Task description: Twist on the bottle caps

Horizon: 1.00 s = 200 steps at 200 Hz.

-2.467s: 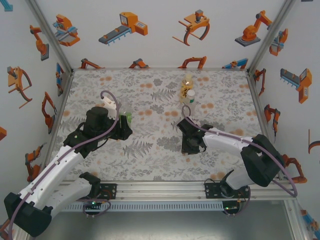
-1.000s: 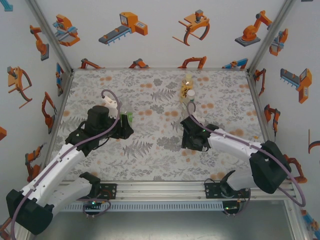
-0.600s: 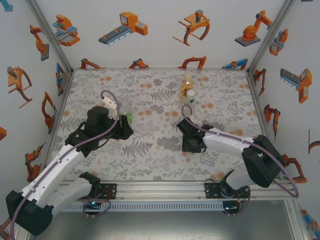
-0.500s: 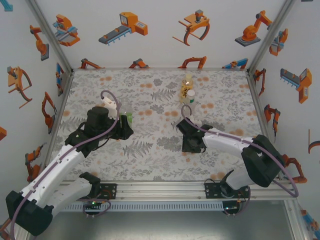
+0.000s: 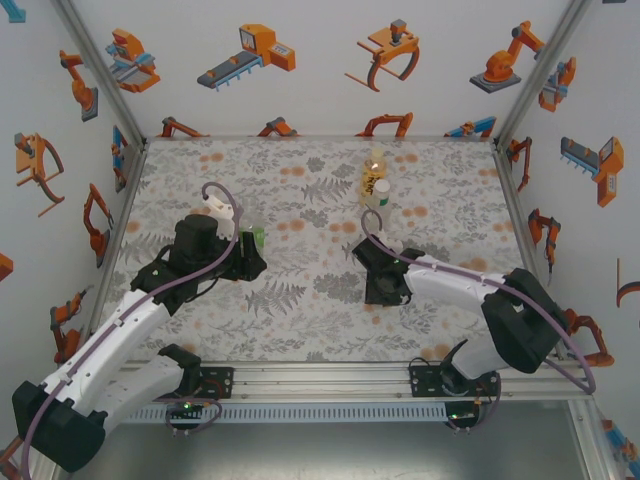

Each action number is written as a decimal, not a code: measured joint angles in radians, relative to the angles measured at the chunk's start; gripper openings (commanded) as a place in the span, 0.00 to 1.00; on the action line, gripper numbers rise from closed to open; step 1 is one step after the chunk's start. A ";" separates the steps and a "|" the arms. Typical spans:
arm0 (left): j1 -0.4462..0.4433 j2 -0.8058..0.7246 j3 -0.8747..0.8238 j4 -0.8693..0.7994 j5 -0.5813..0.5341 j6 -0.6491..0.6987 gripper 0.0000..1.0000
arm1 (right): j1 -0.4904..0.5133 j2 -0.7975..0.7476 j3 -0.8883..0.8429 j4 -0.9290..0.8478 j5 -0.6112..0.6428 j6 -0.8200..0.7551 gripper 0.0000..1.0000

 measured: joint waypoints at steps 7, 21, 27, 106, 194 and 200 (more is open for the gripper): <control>0.001 -0.001 0.000 0.000 0.010 0.011 0.00 | 0.000 -0.003 0.011 -0.009 0.000 -0.011 0.23; 0.003 -0.003 0.000 0.000 0.044 0.044 0.00 | 0.000 -0.029 0.037 -0.022 -0.004 -0.048 0.21; 0.004 -0.004 0.000 0.000 0.066 0.068 0.00 | 0.000 -0.046 0.051 -0.028 -0.008 -0.069 0.21; 0.002 -0.016 0.126 -0.162 0.445 0.568 0.00 | 0.000 -0.216 0.360 -0.029 -0.227 -0.478 0.14; -0.167 0.009 0.305 -0.423 0.395 0.956 0.00 | 0.016 -0.336 0.488 0.064 -0.706 -0.866 0.09; -0.177 0.021 0.319 -0.440 0.382 0.971 0.00 | 0.021 -0.339 0.489 0.067 -0.724 -0.886 0.09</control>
